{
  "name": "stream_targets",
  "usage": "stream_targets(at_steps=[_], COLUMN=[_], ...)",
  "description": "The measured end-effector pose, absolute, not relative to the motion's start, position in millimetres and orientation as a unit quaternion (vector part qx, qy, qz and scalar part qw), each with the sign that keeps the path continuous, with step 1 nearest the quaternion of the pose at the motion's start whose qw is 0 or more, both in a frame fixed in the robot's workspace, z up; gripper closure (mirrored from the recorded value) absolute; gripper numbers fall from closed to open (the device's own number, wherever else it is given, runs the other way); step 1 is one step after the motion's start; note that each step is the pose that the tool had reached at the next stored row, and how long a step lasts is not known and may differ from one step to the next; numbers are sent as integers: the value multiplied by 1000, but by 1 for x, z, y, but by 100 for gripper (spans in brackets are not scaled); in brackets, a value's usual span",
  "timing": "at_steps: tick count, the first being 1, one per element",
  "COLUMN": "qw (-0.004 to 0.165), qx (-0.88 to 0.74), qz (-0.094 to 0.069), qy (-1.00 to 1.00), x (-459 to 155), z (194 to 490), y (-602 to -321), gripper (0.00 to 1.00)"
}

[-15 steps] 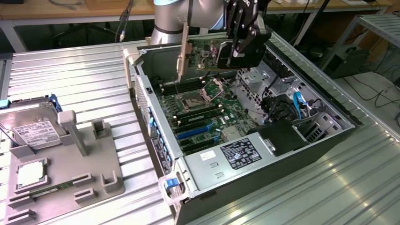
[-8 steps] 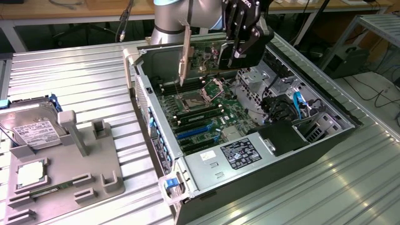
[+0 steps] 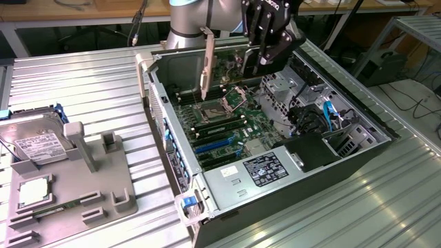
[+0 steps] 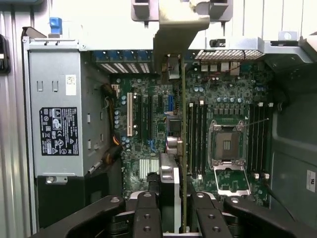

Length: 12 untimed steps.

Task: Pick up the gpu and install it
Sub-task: 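Insert the gpu into the slot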

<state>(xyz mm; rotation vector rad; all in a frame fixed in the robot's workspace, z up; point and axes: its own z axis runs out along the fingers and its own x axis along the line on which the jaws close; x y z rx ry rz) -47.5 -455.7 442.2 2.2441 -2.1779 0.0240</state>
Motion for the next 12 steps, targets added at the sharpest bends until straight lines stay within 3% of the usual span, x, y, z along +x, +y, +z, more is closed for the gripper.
stream_targets(at_steps=[12], qw=[3], qx=[716], qz=[13], qy=[-698], x=[-47], z=[439], y=[-453], gripper=[72])
